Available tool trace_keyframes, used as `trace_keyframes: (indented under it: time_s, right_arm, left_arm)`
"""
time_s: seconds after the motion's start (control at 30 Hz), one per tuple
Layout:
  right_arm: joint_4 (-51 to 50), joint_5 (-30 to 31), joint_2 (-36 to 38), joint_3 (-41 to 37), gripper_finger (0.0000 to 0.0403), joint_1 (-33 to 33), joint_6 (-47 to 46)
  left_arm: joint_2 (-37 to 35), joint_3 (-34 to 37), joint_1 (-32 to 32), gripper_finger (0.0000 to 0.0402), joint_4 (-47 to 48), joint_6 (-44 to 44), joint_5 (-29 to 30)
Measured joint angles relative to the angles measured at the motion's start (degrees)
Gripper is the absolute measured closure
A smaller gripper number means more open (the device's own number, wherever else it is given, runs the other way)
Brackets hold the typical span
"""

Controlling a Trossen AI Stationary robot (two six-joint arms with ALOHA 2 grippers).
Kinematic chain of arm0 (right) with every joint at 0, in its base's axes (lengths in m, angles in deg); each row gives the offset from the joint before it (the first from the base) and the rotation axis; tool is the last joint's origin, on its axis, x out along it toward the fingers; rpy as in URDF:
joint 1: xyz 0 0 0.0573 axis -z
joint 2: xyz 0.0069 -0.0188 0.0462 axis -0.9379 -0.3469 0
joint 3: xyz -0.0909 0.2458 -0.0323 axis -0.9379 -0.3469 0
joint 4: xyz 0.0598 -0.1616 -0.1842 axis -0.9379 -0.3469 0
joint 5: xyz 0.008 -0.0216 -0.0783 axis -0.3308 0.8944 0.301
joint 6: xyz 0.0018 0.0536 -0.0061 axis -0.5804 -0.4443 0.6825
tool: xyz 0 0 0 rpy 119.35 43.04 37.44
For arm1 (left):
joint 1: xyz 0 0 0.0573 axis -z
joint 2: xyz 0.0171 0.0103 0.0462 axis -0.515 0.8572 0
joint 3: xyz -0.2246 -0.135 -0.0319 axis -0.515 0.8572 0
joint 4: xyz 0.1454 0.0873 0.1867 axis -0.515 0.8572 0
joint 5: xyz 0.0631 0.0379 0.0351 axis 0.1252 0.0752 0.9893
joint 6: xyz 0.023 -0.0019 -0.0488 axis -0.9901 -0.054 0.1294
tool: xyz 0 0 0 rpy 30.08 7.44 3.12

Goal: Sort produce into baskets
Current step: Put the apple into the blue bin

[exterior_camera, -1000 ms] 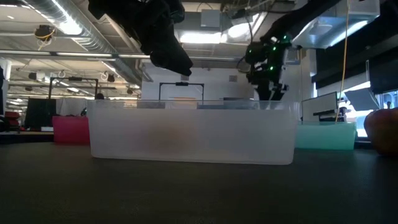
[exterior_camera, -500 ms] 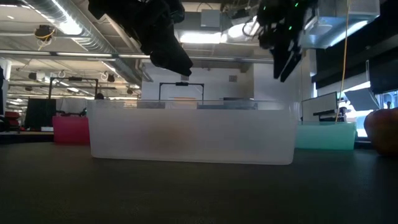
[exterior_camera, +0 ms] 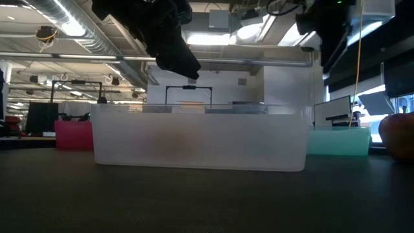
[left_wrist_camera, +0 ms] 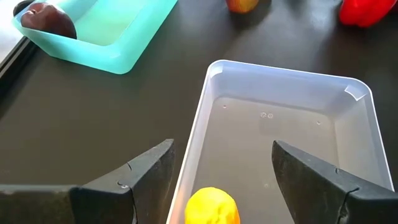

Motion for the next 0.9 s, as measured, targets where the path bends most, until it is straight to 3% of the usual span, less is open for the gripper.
trace_keyframes:
  time_s: [0.27, 0.57, 0.9]
  right_arm:
    - [-3.9, -1.4, 5.8, -7.7, 0.0057, -4.7, -8.1]
    - [-4.0, -7.7, 11.0, -17.3, 0.0057, -7.9, -15.7]
    - [-0.7, -12.7, 11.7, -24.9, 0.0057, -8.2, -19.0]
  left_arm:
    - [0.0, 0.0, 0.0, 0.0139, 0.0, -1.0, 0.0]
    - [0.0, 0.0, 0.0, 0.0139, 0.0, -1.0, 0.0]
    - [0.0, 0.0, 0.0, 0.0139, 0.0, -0.5, 0.0]
